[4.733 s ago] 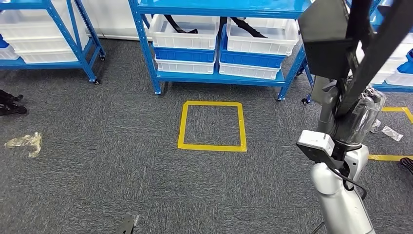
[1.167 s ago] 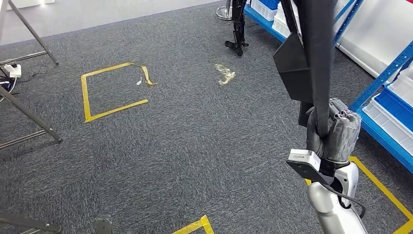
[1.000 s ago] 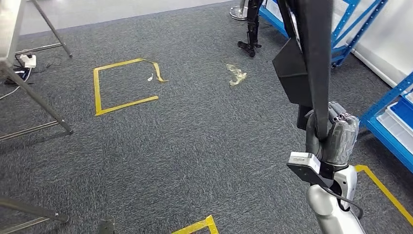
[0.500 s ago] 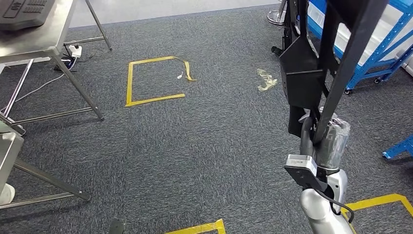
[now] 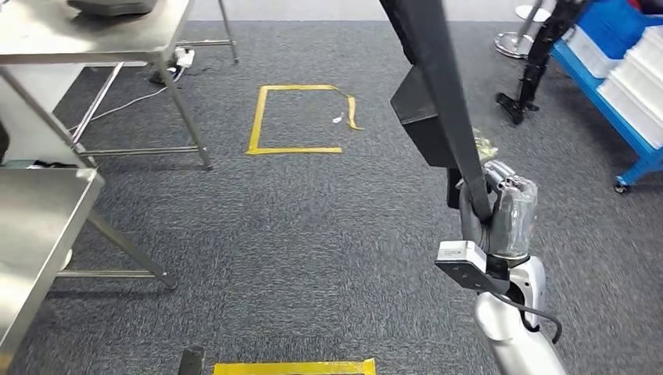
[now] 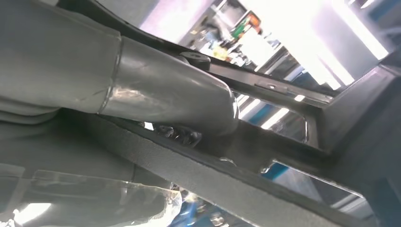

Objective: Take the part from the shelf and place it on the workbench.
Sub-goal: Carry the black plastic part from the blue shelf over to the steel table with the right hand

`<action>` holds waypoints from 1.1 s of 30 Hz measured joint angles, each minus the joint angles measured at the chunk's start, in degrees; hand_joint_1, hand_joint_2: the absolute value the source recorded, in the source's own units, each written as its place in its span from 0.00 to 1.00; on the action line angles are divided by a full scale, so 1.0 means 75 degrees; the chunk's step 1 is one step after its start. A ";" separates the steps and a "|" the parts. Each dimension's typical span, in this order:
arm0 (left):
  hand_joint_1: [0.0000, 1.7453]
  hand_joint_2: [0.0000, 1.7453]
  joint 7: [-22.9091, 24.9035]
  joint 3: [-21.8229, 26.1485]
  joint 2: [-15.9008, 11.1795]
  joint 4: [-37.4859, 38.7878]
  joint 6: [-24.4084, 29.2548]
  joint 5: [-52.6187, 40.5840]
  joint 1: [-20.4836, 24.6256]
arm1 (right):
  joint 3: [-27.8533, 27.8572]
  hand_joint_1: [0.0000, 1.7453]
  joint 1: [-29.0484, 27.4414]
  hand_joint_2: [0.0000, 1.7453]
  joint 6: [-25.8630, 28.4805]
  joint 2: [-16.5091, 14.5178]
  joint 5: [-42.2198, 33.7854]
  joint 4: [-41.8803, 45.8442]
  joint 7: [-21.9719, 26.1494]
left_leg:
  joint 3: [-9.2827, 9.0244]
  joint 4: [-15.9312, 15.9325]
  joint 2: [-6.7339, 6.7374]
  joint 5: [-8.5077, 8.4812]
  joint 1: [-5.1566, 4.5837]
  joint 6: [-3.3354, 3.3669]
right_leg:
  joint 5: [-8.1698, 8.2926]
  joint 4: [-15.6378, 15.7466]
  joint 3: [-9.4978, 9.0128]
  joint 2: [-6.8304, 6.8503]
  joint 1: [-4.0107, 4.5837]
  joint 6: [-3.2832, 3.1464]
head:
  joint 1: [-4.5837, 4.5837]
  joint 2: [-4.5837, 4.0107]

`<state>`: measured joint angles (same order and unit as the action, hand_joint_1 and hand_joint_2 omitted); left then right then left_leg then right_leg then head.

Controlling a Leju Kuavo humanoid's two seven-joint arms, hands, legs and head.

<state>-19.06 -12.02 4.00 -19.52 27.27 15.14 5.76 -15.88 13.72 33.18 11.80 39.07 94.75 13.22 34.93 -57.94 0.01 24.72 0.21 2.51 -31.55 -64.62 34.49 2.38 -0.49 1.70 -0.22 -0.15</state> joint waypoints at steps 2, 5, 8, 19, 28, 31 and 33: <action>0.00 1.00 -0.0004 -0.0014 0.0061 0.0010 -0.0012 0.0000 0.0011 | -0.0021 1.00 -0.0001 0.00 0.0000 0.0080 -0.0007 -0.0051 -0.0005 | 0.0013 0.0000 -0.0223 -0.0011 0.0015 0.0028 | -0.0373 -0.1015 0.0495 -0.0253 -0.0021 -0.0017 | -0.0031 0.0000; 0.00 1.00 -0.0005 -0.0028 0.0103 0.0044 -0.0019 0.0007 -0.0004 | -0.0063 1.00 -0.0006 0.00 0.0000 0.0133 -0.0014 -0.0120 -0.0023 | 0.0007 -0.0012 -0.0556 -0.0015 0.0041 0.0010 | -0.0248 -0.1051 0.0566 -0.0301 -0.0081 0.0143 | -0.0035 0.0000; 0.00 1.00 -0.0005 -0.0033 0.0109 0.0058 -0.0036 0.0012 0.0001 | -0.0114 1.00 -0.0006 0.00 0.0000 0.0175 -0.0012 -0.0160 -0.0020 | 0.0027 -0.0063 -0.0866 -0.0003 0.0088 -0.0112 | 0.0339 0.0410 -0.0123 -0.0666 -0.0204 0.0353 | -0.0050 0.0000; 0.00 1.00 -0.0002 -0.0098 0.0073 0.0149 -0.0040 0.0009 0.0029 | -0.0198 1.00 -0.0070 0.00 0.0017 0.0213 0.0085 -0.0249 -0.0156 | 0.1146 -0.2015 -0.0079 0.0801 0.0046 -0.0356 | 0.0453 0.0685 -0.0238 -0.0074 -0.0018 -0.0125 | 0.0087 0.0000; 0.00 1.00 -0.0011 -0.0105 0.0025 0.0159 -0.0043 -0.0006 0.0084 | -0.0277 1.00 -0.0020 0.00 0.0009 0.0209 0.0178 -0.0236 -0.0262 | 0.0085 -0.0091 0.0343 0.0050 -0.0253 0.0085 | 0.0344 0.0718 -0.0371 0.0664 0.0157 -0.0155 | 0.0085 0.0000; 0.00 1.00 -0.0020 -0.0109 0.0029 0.0161 -0.0039 0.0027 0.0071 | -0.0292 1.00 0.0023 0.00 -0.0005 0.0240 0.0204 -0.0211 -0.0280 | -0.0042 0.0092 0.0079 -0.0086 -0.0124 0.0146 | 0.0001 0.0010 -0.0058 0.0040 0.0109 -0.0109 | 0.0072 0.0000; 0.00 1.00 -0.0030 -0.0116 0.0050 0.0161 -0.0036 0.0050 0.0071 | -0.0297 1.00 0.0010 0.00 -0.0015 0.0279 0.0204 -0.0216 -0.0294 | -0.0026 0.0101 -0.0128 -0.0111 -0.0081 0.0151 | -0.0349 -0.0965 0.0415 -0.0241 0.0048 -0.0085 | 0.0056 0.0000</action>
<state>-19.29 -12.89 4.38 -18.32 27.00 15.52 6.29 -18.10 13.79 33.06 13.89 40.60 93.13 11.02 34.73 -57.18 -0.96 23.89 -0.40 3.64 -34.17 -71.86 37.60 0.58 -0.13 1.06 0.20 -0.15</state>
